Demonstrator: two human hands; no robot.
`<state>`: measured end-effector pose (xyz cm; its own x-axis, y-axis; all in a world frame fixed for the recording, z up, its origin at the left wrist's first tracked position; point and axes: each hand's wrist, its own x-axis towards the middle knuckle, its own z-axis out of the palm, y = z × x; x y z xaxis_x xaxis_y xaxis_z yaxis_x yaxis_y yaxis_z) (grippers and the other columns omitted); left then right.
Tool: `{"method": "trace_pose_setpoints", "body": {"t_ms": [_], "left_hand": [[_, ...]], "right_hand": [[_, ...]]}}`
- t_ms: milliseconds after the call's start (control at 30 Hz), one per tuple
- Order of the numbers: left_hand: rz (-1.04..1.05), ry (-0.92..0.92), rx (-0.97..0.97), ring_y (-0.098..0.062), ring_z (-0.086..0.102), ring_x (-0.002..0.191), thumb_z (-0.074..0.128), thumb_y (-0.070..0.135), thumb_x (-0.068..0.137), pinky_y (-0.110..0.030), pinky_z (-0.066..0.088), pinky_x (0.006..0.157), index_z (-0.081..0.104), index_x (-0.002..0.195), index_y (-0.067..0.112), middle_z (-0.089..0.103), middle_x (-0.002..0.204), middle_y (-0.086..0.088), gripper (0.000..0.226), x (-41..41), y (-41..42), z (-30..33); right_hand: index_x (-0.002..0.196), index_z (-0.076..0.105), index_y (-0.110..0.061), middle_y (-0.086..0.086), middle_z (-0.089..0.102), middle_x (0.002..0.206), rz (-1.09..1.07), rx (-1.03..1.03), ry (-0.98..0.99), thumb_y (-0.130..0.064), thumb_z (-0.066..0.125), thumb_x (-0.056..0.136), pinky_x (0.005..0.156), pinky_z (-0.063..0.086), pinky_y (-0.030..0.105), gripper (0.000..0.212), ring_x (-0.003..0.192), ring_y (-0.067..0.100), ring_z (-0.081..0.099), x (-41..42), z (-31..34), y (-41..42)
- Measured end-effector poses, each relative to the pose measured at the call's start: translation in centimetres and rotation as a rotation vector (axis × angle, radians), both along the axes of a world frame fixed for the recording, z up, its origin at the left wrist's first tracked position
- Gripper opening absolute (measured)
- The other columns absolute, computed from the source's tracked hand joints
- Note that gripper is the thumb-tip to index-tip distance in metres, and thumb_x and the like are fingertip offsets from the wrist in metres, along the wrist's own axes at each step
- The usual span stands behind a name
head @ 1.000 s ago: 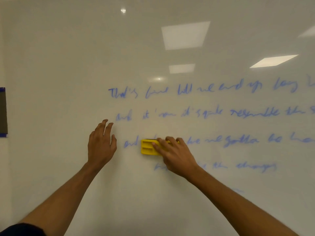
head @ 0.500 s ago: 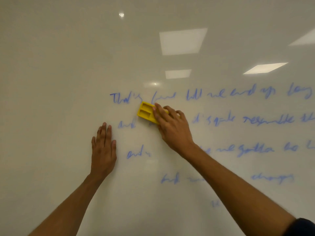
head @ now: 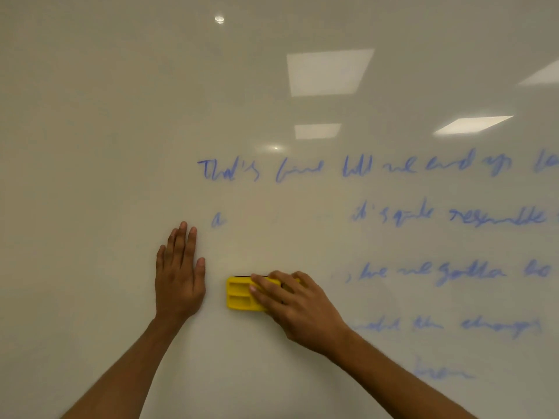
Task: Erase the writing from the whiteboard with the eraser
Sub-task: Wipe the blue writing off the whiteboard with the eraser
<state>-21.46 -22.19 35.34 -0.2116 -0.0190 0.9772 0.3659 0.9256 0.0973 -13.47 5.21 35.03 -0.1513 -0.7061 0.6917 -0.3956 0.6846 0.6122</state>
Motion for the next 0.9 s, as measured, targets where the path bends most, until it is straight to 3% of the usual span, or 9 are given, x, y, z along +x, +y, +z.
{"method": "trace_pose_setpoints", "body": {"t_ms": [133, 267, 400, 567, 700, 767, 900], "left_hand": [[0.015, 0.009, 0.004, -0.020, 0.016, 0.156, 0.030, 0.032, 0.100, -0.039, 0.012, 0.124, 0.021, 0.160, 0.016, 0.016, 0.169, -0.002, 0.062, -0.1, 0.0, -0.2], [0.023, 0.007, 0.016, -0.018, 0.014, 0.156, 0.030, 0.032, 0.099, -0.041, 0.013, 0.124, 0.019, 0.160, 0.019, 0.015, 0.169, -0.001, 0.063, -0.2, 0.1, -0.3], [0.032, 0.008, 0.028, -0.019, 0.016, 0.156, 0.029, 0.033, 0.100, -0.044, 0.016, 0.123, 0.019, 0.160, 0.020, 0.016, 0.169, 0.000, 0.063, -0.2, 0.1, -0.4], [0.017, 0.011, 0.021, -0.017, 0.013, 0.157, 0.029, 0.035, 0.100, -0.038, 0.009, 0.125, 0.017, 0.161, 0.021, 0.014, 0.169, 0.001, 0.063, -0.2, 0.0, -0.3], [0.011, 0.020, 0.013, -0.018, 0.013, 0.156, 0.030, 0.034, 0.100, -0.040, 0.011, 0.125, 0.021, 0.159, 0.018, 0.017, 0.168, -0.001, 0.062, -0.3, -0.1, -0.5], [0.017, 0.004, 0.014, -0.018, 0.014, 0.156, 0.030, 0.035, 0.100, -0.041, 0.013, 0.124, 0.019, 0.160, 0.020, 0.016, 0.169, 0.000, 0.063, -0.3, -0.2, -0.4], [0.014, -0.009, 0.020, -0.018, 0.014, 0.156, 0.030, 0.035, 0.099, -0.041, 0.014, 0.125, 0.016, 0.161, 0.023, 0.014, 0.169, 0.002, 0.064, -0.2, -0.2, -0.5]], "right_hand": [[0.137, 0.052, -0.017, 0.003, 0.046, 0.148, -0.077, -0.040, 0.025, -0.021, 0.068, 0.078, 0.085, 0.047, 0.037, 0.062, 0.120, 0.027, 0.056, 0.5, 1.0, 2.5], [0.137, 0.052, -0.019, 0.002, 0.047, 0.147, -0.070, -0.208, 0.072, -0.025, 0.060, 0.092, 0.085, 0.046, 0.039, 0.046, 0.118, 0.026, 0.056, 0.3, 5.3, 0.9], [0.138, 0.051, -0.020, 0.001, 0.044, 0.150, -0.048, -0.311, 0.067, -0.027, 0.056, 0.094, 0.089, 0.043, 0.041, 0.045, 0.122, 0.027, 0.053, -0.5, 9.7, -3.2], [0.145, 0.040, -0.024, 0.002, 0.032, 0.157, -0.070, -0.169, 0.042, -0.021, 0.052, 0.096, 0.098, 0.037, 0.044, 0.050, 0.132, 0.030, 0.041, -1.5, 11.2, -8.1], [0.145, 0.038, -0.023, 0.004, 0.030, 0.157, -0.061, -0.065, 0.027, -0.017, 0.051, 0.095, 0.095, 0.038, 0.044, 0.053, 0.130, 0.030, 0.042, -1.3, 9.6, -7.0], [0.144, 0.042, -0.022, 0.005, 0.034, 0.155, -0.069, -0.038, 0.048, -0.017, 0.054, 0.092, 0.092, 0.040, 0.043, 0.054, 0.128, 0.030, 0.045, -1.1, 8.6, -5.4], [0.133, 0.057, -0.019, 0.009, 0.052, 0.143, -0.062, -0.202, 0.179, -0.022, 0.064, 0.083, 0.084, 0.047, 0.041, 0.050, 0.114, 0.030, 0.059, -0.7, 9.0, -1.5]]}}
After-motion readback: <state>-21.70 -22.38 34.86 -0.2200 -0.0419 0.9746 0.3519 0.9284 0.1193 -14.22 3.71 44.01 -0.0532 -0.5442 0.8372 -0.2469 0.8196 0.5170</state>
